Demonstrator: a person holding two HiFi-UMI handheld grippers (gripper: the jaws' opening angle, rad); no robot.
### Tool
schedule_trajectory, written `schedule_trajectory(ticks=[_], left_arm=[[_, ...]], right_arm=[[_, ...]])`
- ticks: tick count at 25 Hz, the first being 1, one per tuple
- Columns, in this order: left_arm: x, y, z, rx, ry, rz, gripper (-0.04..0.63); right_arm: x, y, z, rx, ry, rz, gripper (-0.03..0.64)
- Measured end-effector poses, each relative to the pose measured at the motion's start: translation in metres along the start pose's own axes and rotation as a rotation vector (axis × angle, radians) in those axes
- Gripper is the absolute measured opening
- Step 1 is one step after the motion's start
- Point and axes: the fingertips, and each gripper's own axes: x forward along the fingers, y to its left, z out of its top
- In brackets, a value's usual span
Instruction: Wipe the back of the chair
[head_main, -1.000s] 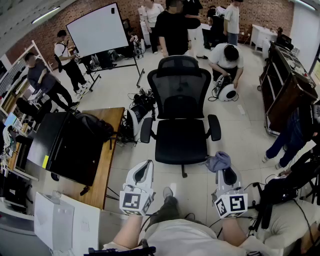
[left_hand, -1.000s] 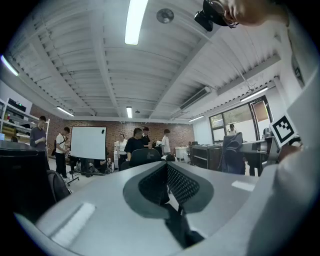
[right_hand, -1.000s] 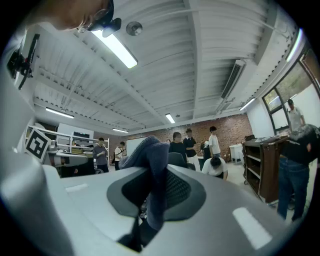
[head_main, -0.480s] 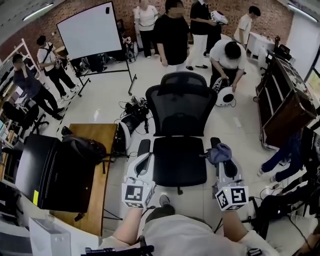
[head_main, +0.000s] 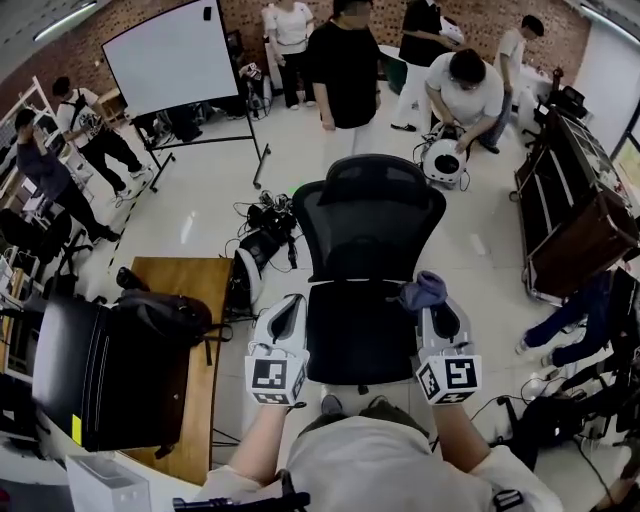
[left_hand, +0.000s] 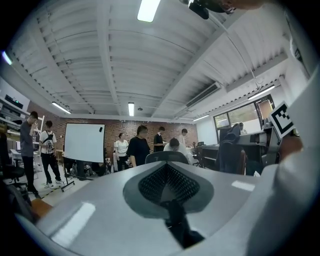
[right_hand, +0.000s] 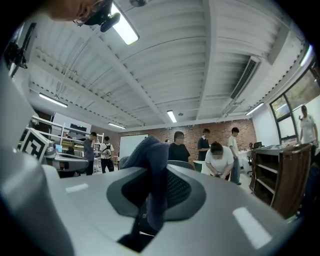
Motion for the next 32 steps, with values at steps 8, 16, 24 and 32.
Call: schedule_trajectory(ticks=[8, 16, 24, 32], left_arm=[[0.067, 0.017, -0.019, -0.086, 0.087, -0.002, 0.057], [0.098, 0.036, -0.028, -0.065, 0.133, 0.069, 0.057], [0.101, 0.051, -0.033, -0.079, 0.147, 0.076, 0.057], [0.108, 0.040, -0.050, -0.102, 0.141, -0.019, 0.057]], right_arm=[[0.298, -0.019, -0.133, -0.017, 0.156, 0.035, 0.048], [0.407, -0.024, -0.227, 0.020, 0.379, 0.039, 0.048], [0.400, -0.060, -0.213, 0.010, 0.377, -0.014, 0.048], [0.341, -0.180, -0.210, -0.011, 0.396, -0.229, 0.048]])
